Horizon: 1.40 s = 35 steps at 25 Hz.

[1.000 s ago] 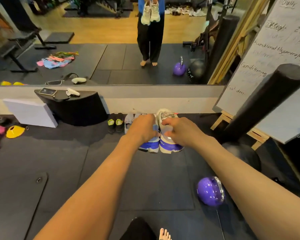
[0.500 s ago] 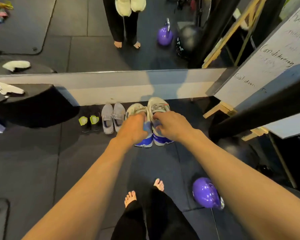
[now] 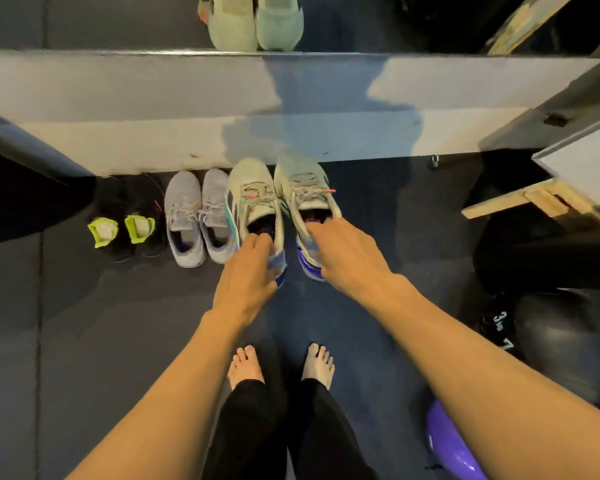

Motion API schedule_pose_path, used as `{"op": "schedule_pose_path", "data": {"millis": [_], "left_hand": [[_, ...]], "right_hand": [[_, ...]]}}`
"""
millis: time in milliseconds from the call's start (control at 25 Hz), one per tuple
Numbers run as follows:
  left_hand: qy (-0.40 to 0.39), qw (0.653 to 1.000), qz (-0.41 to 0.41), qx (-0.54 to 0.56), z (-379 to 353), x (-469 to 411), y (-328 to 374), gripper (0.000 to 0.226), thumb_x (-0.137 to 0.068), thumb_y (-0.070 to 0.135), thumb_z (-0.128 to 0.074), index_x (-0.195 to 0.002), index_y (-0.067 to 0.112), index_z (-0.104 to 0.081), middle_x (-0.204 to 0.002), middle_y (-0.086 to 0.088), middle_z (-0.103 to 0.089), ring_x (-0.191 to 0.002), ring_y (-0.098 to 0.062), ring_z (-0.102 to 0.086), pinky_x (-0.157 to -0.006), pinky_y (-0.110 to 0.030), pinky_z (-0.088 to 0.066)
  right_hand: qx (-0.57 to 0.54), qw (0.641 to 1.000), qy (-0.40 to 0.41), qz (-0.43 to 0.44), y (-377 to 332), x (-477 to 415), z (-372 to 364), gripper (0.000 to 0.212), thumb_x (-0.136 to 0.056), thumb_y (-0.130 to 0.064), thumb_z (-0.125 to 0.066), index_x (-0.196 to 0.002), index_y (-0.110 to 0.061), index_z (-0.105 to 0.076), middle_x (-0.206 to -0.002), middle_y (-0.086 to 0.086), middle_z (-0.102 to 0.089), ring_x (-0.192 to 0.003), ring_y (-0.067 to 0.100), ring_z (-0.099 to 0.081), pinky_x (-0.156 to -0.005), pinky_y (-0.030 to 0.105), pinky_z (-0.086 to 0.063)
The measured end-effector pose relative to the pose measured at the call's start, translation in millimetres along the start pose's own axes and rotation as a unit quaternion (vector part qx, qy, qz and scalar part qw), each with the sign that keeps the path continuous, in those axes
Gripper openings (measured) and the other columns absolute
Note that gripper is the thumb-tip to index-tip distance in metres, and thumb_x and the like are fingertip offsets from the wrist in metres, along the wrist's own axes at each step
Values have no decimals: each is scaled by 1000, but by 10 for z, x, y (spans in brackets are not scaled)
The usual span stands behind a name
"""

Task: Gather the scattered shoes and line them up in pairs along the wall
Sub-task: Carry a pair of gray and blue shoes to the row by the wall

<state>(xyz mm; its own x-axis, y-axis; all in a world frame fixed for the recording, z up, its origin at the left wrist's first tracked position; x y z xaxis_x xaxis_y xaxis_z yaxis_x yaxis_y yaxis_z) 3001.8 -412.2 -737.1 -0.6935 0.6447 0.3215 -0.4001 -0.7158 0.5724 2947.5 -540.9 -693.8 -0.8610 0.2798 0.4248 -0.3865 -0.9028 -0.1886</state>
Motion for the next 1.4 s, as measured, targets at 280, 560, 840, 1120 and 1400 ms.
{"op": "schedule_pose_path", "data": {"millis": [280, 560, 840, 1120, 1400], "left_hand": [[15, 999, -45, -23, -1551, -1319, -1172, 19, -79, 8, -62, -93, 9, -49, -95, -9, -49, -79, -39, -51, -65, -46, -40], [-5, 999, -41, -21, -2161, -1946, -1648, 22, -79, 2, -58, -84, 13, -41, -95, -13, -48, -79, -40, -50, -67, -50, -43], [-5, 999, -4, -53, -2235, -2017, -1678, 19, -80, -3, -52, -97, 4, -47, -101, -16, -46, -82, -40, -47, -66, -49, -39], [-79, 990, 57, -98, -1851, -1924, -1326, 23, -89, 24, -53, -105, 7, -53, -109, -14, -52, -95, -40, -54, -78, -48, -48], [-2, 997, -22, -71, -56, -1310, 494, 32, -83, 17, -52, -114, 11, -57, -115, -14, -53, -101, -36, -54, -79, -42, -45]], "right_hand": [[2, 999, 40, -30, 608, -1376, -1800, 18, -81, -12, -58, -97, -16, -51, -86, 4, -46, -75, 27, -43, -55, 34, -31], [-10, 999, 40, -20, 833, -2169, -2659, 23, -87, -8, -55, -109, -14, -51, -91, 9, -48, -80, 34, -54, -60, 38, -45], [-8, 998, -31, -57, 867, -2258, -2875, 34, -93, -7, -46, -126, -12, -46, -109, 15, -51, -90, 35, -55, -66, 37, -38], [-85, 991, -58, -81, 722, -2042, -2277, 39, -90, -14, -57, -127, -12, -46, -122, 15, -53, -109, 37, -52, -70, 41, -40], [-153, 981, 82, -82, 566, -888, 30, 31, -92, -15, -53, -122, -14, -55, -120, 9, -56, -106, 32, -54, -80, 45, -49]]}}
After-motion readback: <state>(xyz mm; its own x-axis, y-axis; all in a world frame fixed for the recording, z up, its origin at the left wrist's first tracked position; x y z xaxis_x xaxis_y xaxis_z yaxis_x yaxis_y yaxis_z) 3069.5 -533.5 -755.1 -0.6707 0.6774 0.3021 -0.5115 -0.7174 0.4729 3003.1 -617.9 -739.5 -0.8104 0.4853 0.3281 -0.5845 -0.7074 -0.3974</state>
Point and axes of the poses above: each hand's wrist, its own x-axis away from the middle knuckle, its own z-axis out of the back of the hand, y = z × x, the point moved 6 cm from there along -x, towards the middle knuckle
